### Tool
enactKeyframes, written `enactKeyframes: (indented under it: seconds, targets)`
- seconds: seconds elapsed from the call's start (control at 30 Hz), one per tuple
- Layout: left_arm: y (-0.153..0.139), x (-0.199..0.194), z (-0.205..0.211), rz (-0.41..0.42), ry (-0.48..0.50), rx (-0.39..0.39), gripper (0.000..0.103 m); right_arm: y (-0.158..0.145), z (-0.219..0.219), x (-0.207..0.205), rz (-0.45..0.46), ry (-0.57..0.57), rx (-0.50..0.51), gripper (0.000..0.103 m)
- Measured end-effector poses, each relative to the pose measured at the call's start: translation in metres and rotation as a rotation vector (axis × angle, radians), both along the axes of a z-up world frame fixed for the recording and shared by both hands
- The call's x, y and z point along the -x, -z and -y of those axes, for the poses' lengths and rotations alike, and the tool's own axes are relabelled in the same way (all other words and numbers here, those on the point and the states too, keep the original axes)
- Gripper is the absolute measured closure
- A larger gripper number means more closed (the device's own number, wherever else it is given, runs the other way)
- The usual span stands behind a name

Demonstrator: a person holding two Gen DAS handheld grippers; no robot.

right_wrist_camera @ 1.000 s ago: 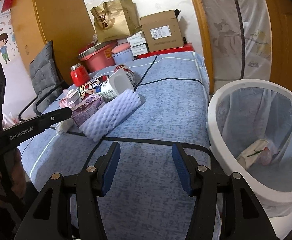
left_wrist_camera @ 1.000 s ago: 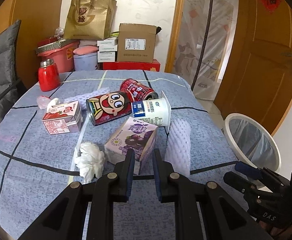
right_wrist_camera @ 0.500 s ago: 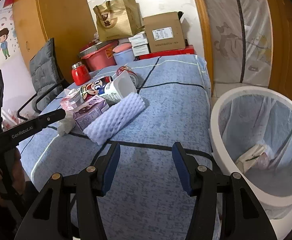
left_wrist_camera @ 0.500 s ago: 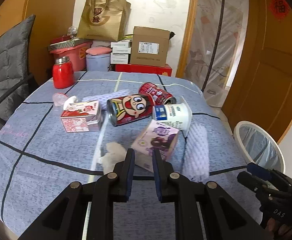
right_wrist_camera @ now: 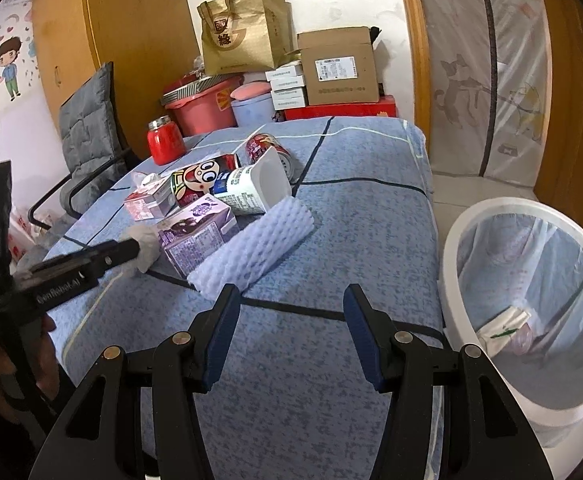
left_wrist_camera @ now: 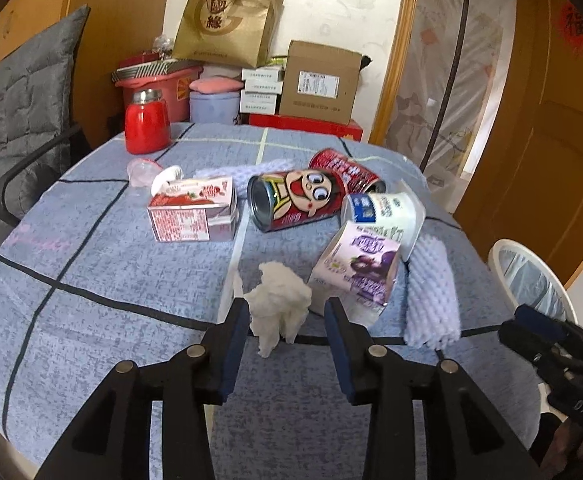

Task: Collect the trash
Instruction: 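Grasp the white crumpled tissue with the left gripper while the right gripper grasps the white yogurt cup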

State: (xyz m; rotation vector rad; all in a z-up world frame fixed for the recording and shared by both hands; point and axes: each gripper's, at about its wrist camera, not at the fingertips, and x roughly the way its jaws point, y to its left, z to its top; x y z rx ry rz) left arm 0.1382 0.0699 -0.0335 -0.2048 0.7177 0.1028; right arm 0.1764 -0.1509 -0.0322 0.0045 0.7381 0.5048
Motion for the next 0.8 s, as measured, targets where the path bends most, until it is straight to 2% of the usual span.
enactKeyframes:
  seconds: [0.27,0.33,0.63,0.7,0.8]
  targets:
    - [0.013,-0.016,-0.011,-0.024,-0.01,0.003,0.065,-0.008,-0.015,-0.012,0.016,-0.001,0.017,0.048]
    - [0.017,-0.019,-0.014,-0.041,-0.006,0.003,0.082,-0.01,-0.02,-0.018,0.019,-0.003,0.016,0.048]
    - [0.015,-0.012,-0.026,-0.008,0.001,0.023,0.086,-0.017,-0.049,-0.062,0.017,-0.032,-0.001,0.048]
    - [0.015,-0.011,-0.03,-0.003,0.0,0.027,0.086,-0.015,-0.057,-0.074,0.003,-0.047,-0.006,0.054]
    - [0.016,-0.011,-0.035,-0.003,0.002,0.041,0.086,-0.011,-0.069,-0.093,-0.021,-0.055,0.0,0.056]
